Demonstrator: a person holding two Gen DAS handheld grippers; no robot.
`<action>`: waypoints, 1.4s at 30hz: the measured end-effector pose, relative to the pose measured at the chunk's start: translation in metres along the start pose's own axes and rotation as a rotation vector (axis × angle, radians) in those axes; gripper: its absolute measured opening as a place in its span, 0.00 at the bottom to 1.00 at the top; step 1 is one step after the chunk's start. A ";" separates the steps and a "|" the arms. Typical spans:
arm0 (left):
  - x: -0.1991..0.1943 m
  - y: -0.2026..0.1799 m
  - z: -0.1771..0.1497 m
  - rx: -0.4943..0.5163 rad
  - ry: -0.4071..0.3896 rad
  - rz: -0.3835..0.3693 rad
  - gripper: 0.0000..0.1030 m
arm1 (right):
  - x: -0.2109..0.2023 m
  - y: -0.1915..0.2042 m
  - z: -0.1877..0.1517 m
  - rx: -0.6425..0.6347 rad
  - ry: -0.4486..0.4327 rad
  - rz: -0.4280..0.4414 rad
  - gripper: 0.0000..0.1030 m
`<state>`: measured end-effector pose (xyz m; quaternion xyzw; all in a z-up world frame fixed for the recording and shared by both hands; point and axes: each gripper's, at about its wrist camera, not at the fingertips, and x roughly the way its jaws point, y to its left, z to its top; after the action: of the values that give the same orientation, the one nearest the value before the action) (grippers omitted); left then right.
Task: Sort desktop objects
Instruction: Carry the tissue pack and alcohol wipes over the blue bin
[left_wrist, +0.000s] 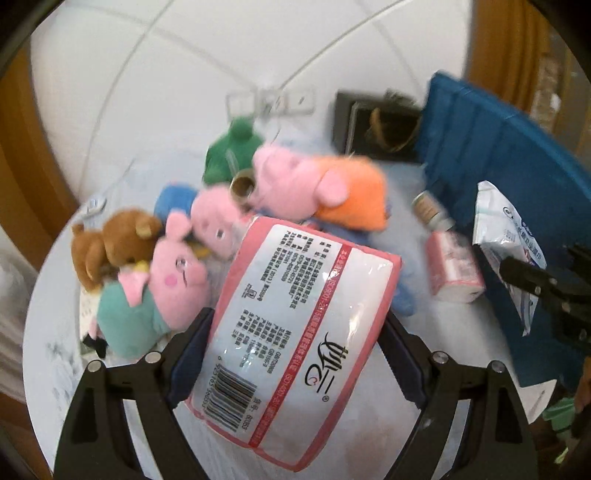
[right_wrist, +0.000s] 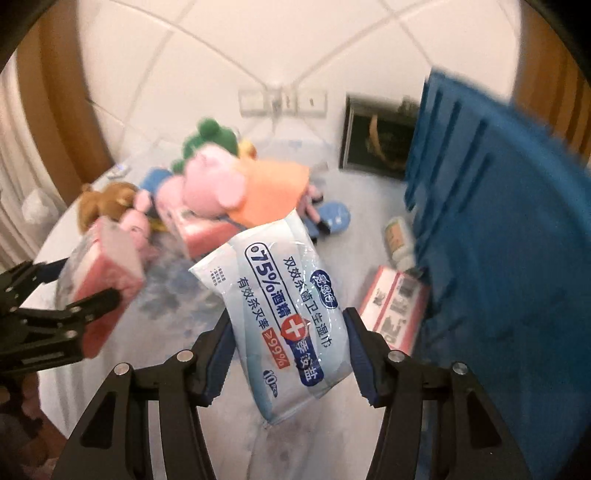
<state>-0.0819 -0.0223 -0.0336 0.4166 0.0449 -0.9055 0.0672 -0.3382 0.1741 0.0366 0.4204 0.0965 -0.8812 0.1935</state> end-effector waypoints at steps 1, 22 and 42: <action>-0.011 -0.007 0.002 0.016 -0.029 -0.008 0.84 | -0.015 0.002 -0.002 -0.003 -0.025 -0.004 0.54; -0.143 -0.166 0.049 0.239 -0.388 -0.203 0.84 | -0.224 -0.073 -0.036 0.091 -0.436 -0.265 0.55; -0.145 -0.363 0.080 0.439 -0.392 -0.377 0.84 | -0.260 -0.238 -0.091 0.268 -0.404 -0.466 0.55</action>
<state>-0.1055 0.3369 0.1377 0.2238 -0.0886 -0.9528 -0.1853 -0.2255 0.4874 0.1836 0.2258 0.0329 -0.9721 -0.0549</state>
